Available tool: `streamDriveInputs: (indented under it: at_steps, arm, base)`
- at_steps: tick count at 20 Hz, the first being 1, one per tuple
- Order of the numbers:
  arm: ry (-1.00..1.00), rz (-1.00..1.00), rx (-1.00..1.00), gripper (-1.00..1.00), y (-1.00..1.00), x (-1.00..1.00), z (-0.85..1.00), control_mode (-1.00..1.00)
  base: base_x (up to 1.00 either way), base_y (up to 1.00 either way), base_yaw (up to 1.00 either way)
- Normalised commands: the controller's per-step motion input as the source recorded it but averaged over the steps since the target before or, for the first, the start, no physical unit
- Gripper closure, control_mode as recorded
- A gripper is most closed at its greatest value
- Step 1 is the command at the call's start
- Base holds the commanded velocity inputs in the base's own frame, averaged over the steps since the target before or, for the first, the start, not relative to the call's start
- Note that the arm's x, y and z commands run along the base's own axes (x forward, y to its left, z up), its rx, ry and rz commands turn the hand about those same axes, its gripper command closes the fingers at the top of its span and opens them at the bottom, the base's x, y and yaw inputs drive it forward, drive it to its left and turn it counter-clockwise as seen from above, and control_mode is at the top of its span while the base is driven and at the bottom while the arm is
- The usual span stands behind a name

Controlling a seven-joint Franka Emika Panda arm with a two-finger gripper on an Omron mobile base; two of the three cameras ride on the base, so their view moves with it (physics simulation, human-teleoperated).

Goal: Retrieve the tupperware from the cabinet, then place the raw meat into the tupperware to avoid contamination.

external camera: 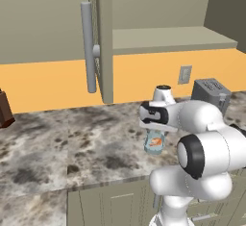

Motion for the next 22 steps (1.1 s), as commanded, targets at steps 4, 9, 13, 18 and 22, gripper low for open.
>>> streamDriveInputs:
  at_steps: [4,9,13,18,22]
  arm:
    - [0.06,0.0,-0.02,-1.0,0.0,-0.02,0.33,-1.0]
    - [0.01,-0.03,0.0,-1.0,-0.06,-0.28,0.16,-1.0]
    - [0.0,-0.03,0.0,-1.0,-0.15,-0.46,0.21,-1.0]
    - [-0.04,-0.03,0.0,-1.0,-0.19,-0.57,0.24,-1.0]
    - [-0.14,-0.03,0.01,-1.0,-0.23,-0.76,0.24,-1.0]
  base:
    - [0.0,0.0,0.0]
    - [0.0,0.0,0.0]
    - [0.0,0.0,0.0]
    - [0.0,0.0,0.0]
    - [0.0,0.0,0.0]
